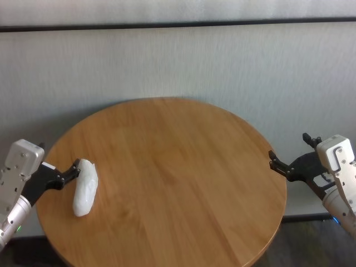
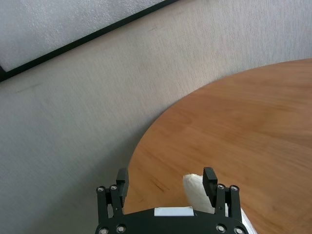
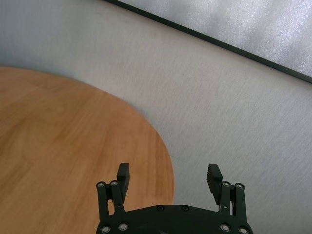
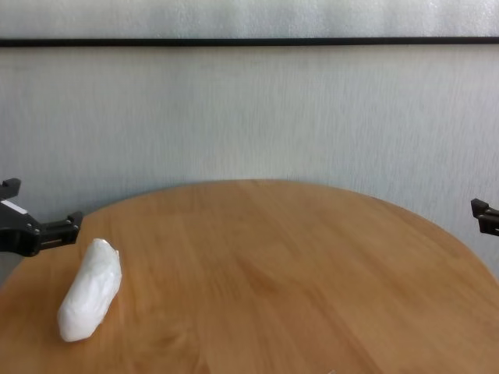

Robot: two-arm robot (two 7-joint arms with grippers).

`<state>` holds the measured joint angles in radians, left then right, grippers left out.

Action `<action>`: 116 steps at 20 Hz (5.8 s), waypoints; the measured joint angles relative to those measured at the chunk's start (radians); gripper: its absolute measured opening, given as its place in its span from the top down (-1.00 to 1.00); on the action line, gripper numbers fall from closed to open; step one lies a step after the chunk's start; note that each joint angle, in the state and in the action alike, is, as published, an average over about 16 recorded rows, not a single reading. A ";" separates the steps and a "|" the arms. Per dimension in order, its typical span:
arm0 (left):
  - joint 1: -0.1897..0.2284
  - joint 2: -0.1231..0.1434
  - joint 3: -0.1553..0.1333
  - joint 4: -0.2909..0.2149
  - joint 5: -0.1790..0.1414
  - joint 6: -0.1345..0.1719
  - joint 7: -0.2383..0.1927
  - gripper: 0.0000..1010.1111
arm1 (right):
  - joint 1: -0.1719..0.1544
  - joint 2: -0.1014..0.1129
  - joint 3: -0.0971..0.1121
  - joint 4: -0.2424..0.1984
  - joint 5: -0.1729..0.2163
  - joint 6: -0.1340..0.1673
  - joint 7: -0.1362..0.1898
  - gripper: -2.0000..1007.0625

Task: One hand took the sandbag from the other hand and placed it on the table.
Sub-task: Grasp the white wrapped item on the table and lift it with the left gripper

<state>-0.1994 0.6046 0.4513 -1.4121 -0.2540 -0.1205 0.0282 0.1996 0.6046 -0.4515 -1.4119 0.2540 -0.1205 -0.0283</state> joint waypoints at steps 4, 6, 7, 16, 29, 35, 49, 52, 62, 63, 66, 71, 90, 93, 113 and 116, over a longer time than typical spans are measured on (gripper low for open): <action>0.000 0.000 0.000 0.000 0.000 0.000 0.000 -0.98 | 0.000 0.000 0.000 0.000 0.000 0.000 0.000 -0.99; 0.000 0.000 0.000 0.000 0.000 0.000 0.000 -0.98 | 0.000 0.000 0.000 0.000 0.000 0.000 0.000 -0.99; 0.000 0.000 0.000 0.000 0.000 0.000 0.000 -0.98 | 0.000 0.000 0.000 0.000 0.000 0.000 0.000 -0.99; 0.000 0.000 0.000 0.000 0.000 0.000 0.000 -0.98 | 0.000 0.000 0.000 0.000 0.000 0.000 0.000 -0.99; 0.000 0.000 0.000 0.000 0.000 0.000 0.000 -0.98 | 0.000 0.000 0.000 0.000 0.000 0.000 0.000 -0.99; 0.008 0.002 -0.008 -0.015 0.000 0.012 -0.003 -0.98 | 0.000 0.000 0.000 0.000 0.000 0.000 0.000 -0.99; 0.058 -0.002 -0.071 -0.128 -0.032 0.190 0.011 -0.98 | 0.000 0.000 0.000 0.000 0.000 0.000 0.000 -0.99; 0.064 -0.010 -0.088 -0.153 -0.057 0.261 0.009 -0.98 | 0.000 0.000 0.000 0.000 0.000 0.000 0.000 -0.99; 0.062 -0.046 -0.130 -0.220 -0.136 0.502 -0.008 -0.98 | 0.000 0.000 0.000 0.000 0.000 0.000 0.000 -0.99; 0.061 -0.050 -0.132 -0.224 -0.142 0.524 -0.009 -0.98 | 0.000 0.000 0.000 0.000 0.000 0.000 0.000 -0.99; 0.057 -0.061 -0.138 -0.234 -0.152 0.583 -0.008 -0.98 | 0.000 0.000 0.000 0.000 0.000 0.000 0.000 -0.99; 0.054 -0.081 -0.144 -0.249 -0.162 0.659 -0.004 -0.98 | 0.000 0.000 0.000 0.000 0.000 0.000 0.000 -0.99; 0.038 -0.146 -0.153 -0.223 -0.155 0.726 -0.029 -0.98 | 0.000 0.000 0.000 0.000 0.000 0.000 0.000 -0.99; 0.032 -0.152 -0.152 -0.208 -0.148 0.720 -0.036 -0.98 | 0.000 0.000 0.000 0.000 0.000 0.000 0.000 -0.99; 0.005 -0.188 -0.161 -0.128 -0.120 0.721 -0.088 -0.98 | 0.000 0.000 0.000 0.000 0.000 0.000 0.000 -0.99; 0.003 -0.192 -0.163 -0.121 -0.115 0.724 -0.095 -0.98 | 0.000 0.000 0.000 0.000 0.000 0.000 0.000 -0.99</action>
<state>-0.1967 0.4125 0.2886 -1.5329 -0.3688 0.6030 -0.0668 0.1996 0.6046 -0.4514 -1.4119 0.2540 -0.1205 -0.0283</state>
